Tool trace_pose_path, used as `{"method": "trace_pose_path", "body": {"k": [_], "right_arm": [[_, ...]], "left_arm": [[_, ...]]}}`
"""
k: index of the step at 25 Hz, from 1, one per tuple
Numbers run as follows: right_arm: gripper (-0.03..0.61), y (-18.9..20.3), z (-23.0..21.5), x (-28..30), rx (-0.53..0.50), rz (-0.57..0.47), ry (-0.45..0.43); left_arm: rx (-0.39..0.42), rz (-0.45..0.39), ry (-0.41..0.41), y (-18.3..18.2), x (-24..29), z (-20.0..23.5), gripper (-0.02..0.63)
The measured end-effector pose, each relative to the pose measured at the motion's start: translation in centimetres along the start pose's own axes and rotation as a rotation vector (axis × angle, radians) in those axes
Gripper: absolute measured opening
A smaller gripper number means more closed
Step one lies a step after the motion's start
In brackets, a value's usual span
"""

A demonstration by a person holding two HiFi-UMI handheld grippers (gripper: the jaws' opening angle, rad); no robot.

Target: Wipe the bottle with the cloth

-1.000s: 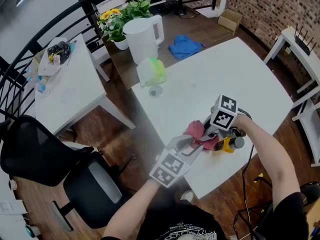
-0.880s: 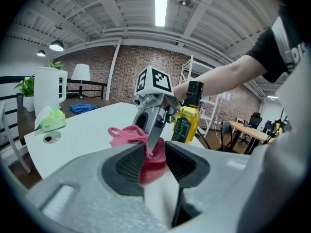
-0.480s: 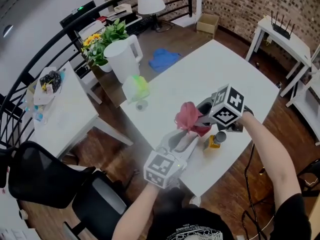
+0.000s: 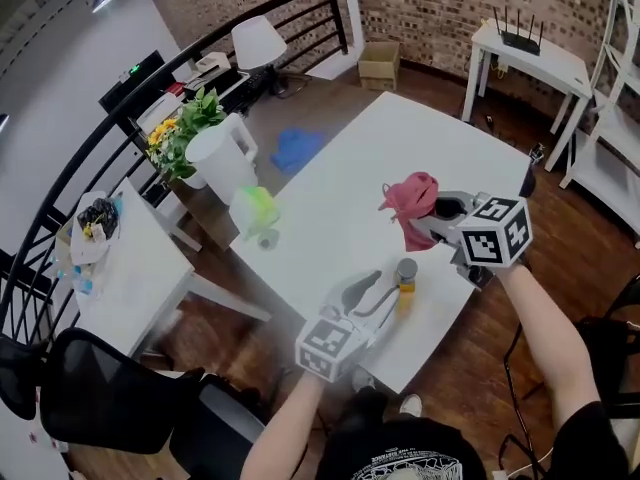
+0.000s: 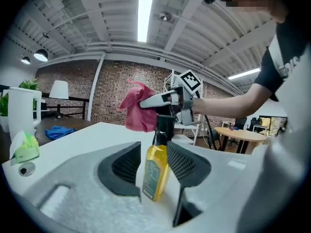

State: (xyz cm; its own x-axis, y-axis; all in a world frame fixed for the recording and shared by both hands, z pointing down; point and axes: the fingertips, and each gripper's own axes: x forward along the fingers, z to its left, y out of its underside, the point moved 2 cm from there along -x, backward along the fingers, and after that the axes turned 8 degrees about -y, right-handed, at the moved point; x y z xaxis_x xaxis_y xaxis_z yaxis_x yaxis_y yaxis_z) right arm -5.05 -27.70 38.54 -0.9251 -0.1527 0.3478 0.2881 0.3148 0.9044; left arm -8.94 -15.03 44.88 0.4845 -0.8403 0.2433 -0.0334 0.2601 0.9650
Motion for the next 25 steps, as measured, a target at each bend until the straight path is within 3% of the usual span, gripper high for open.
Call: {"method": "trace_pose_path", "body": {"k": [4, 11, 25], "right_arm": [[0.098, 2.4, 2.0, -2.2, 0.078, -0.051, 0.0], [0.097, 4.6, 4.6, -4.5, 0.238, -0.168, 0.009], [0.097, 3.2, 13.0, -4.7, 0.128, -0.18, -0.03]], "left_arm": [[0.026, 0.018, 0.029, 0.3, 1.1, -1.2, 0.199], [0.076, 0.043, 0.037, -0.1, 2.8, -2.2, 0.199], [0.08, 0.031, 0.015, -0.2, 3.1, -1.9, 0.169]]}}
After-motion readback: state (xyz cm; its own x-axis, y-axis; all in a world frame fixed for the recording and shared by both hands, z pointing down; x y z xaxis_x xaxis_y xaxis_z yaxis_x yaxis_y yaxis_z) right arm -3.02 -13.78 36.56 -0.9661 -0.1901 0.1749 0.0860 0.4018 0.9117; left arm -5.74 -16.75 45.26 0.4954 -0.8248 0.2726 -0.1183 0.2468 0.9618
